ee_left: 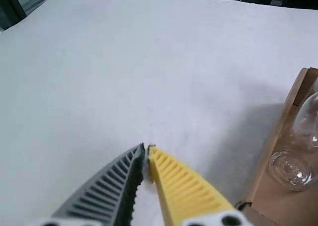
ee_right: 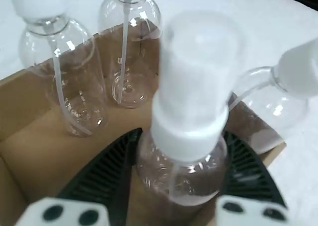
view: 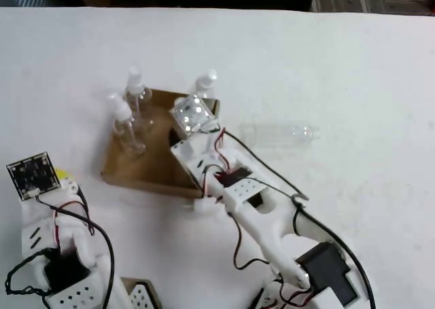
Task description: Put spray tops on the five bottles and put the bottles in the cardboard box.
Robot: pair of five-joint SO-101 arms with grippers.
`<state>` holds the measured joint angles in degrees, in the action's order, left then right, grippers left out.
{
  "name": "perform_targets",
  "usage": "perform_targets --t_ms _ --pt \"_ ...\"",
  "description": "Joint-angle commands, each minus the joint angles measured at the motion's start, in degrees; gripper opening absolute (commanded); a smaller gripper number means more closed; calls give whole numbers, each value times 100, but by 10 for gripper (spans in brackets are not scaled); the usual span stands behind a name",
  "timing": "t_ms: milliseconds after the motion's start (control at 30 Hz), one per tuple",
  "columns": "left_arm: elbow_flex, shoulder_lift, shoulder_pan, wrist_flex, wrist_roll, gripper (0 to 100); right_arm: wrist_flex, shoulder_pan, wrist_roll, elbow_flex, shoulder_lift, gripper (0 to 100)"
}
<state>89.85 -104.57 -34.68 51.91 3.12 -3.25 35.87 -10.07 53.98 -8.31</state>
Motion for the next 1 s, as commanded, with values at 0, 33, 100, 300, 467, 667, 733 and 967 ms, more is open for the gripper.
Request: perform_targets --t_ms 0,33,100,300,467,667,733,967 --pt "-35 -48 -31 -167 -53 21 154 13 79 0 13 223" --pt "-35 -48 -31 -167 -53 21 154 13 79 0 13 235" --pt "-35 -48 -31 -167 -53 21 154 13 79 0 13 252" --pt "-35 -48 -31 -167 -53 21 154 13 79 0 13 252" --pt "-35 -48 -31 -167 -53 21 119 4 79 -9 4 253" --pt "-35 -48 -31 -167 -53 21 145 -22 79 -18 -101 255" --pt "-35 -48 -31 -167 -53 21 163 -31 88 18 -286 255" --pt "-35 -48 -31 -167 -53 21 286 -22 88 158 -620 255"
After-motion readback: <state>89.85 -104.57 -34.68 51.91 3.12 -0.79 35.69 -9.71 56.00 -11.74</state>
